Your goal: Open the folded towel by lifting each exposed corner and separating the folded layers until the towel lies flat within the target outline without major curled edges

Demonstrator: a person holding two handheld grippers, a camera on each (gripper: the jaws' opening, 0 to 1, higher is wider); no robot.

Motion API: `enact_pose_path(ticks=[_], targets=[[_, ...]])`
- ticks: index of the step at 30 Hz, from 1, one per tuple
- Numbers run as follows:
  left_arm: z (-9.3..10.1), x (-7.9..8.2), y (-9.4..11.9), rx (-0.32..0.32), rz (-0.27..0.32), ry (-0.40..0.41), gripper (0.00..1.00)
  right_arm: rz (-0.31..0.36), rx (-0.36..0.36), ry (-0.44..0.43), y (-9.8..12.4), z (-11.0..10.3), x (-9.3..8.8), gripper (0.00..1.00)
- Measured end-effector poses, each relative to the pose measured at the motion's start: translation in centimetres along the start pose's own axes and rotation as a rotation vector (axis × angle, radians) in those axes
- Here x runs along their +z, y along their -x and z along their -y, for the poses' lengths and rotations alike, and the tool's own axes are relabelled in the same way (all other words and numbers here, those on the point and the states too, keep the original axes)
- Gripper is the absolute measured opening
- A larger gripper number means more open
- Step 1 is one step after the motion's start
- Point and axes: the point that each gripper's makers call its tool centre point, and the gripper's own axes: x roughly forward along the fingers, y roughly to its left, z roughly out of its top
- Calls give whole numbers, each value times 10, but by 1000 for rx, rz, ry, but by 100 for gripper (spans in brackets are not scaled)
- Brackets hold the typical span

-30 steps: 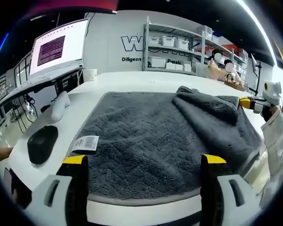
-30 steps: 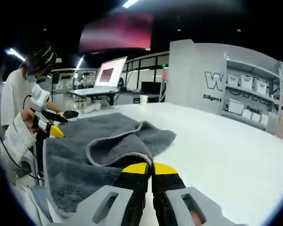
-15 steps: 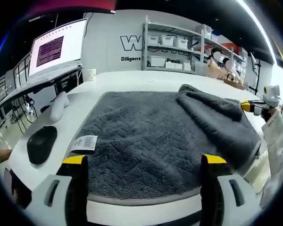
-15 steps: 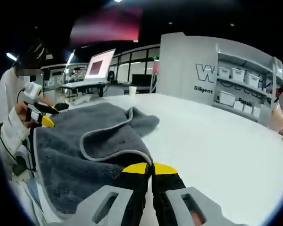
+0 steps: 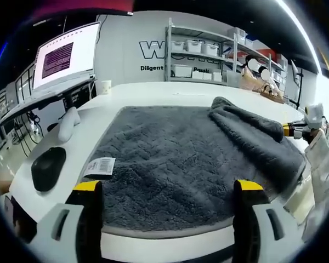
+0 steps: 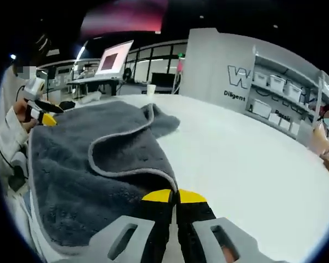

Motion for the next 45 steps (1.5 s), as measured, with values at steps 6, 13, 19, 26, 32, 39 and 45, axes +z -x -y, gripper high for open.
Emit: enact_pose_path(ticks=[6,13,19,26,32,39,45], targets=[[3,-5,-5,-9,-13,3,98,3,-3,-10,2,4,-1,0],[1,-6,-7,-7,-12,6,97,2,1,-14,1,3,-1,0],[0,-11,-8,11,-33,-32,95,4,-1,-18,2,6,-4,0],[0,-11,-7,12,-34,-30,95,-4,-29,-22,5,20,-9,0],[-1,-11,-7,11,-37,-31,95,-5,-47,-35,9,30,-12,0],[-1,-11,-7,12,-33,-30,95,-8,-72,-43,13,42,-16,0],[-1,-11,-6,13,-32,-29,95,-16,-89,-45,17,53,-20,0]])
